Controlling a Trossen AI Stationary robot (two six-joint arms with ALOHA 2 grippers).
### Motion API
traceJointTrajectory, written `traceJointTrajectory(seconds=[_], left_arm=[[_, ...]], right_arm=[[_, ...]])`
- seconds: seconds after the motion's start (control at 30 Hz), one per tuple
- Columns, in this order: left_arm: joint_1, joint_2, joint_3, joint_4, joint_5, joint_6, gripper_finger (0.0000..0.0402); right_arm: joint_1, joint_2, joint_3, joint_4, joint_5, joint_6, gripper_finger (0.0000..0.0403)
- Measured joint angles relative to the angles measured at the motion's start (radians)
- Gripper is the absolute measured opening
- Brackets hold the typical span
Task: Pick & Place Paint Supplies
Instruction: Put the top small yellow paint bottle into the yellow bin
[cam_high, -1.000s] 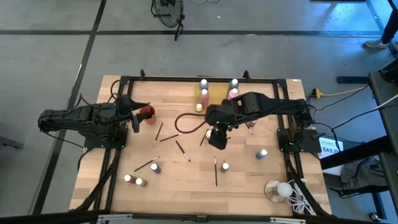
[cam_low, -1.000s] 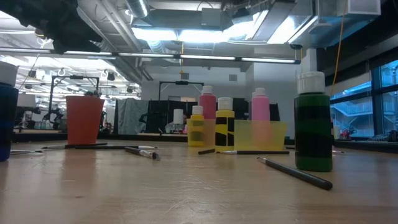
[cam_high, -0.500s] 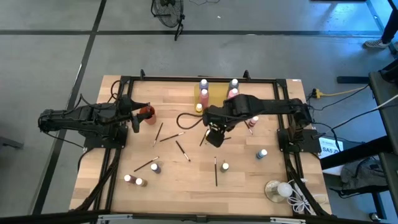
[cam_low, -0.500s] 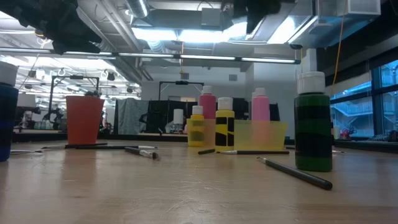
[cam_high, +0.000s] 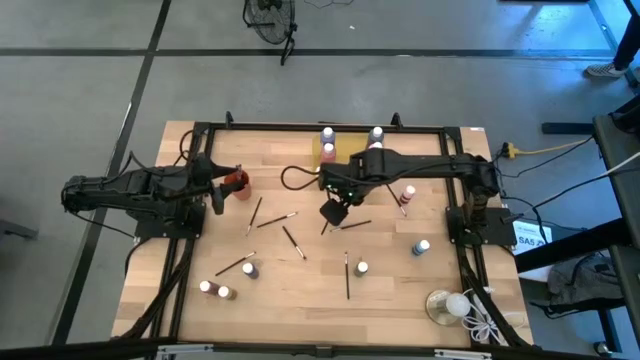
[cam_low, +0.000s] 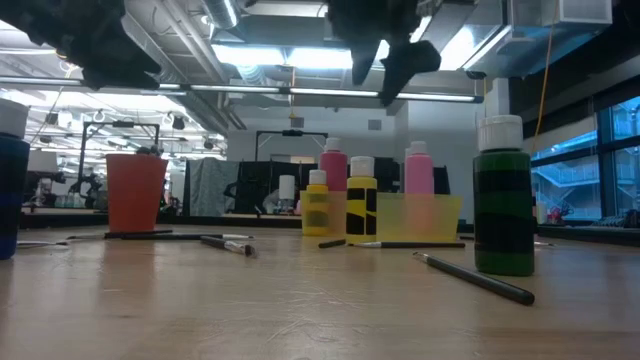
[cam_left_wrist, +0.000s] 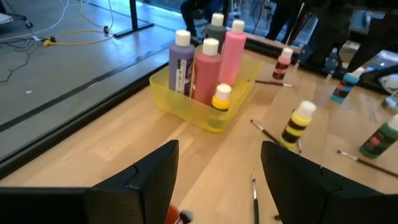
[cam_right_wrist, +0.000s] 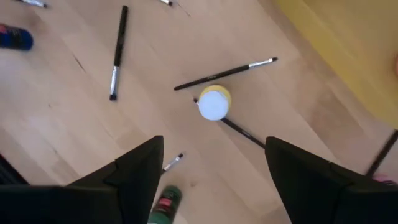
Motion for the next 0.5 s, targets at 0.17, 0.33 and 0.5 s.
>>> traceJointTrajectory(seconds=[0.17,0.33,0.5], left_arm=[[0.0,0.0,0.0,-0.016,0.045,0.0,0.0226],[0.0,0.0,0.0,-0.024,0.066,0.002,0.0226],[0.0,0.0,0.0,-0.058,0.069,0.002,0.0226]], right_arm=[[-0.009,0.028,-0.04,0.049,-0.028,-0.002,0.0281],[-0.015,0.043,-0.068,0.077,-0.026,-0.001,0.0281],[-0.015,0.067,-0.073,0.08,0.014,0.006,0.0281]])
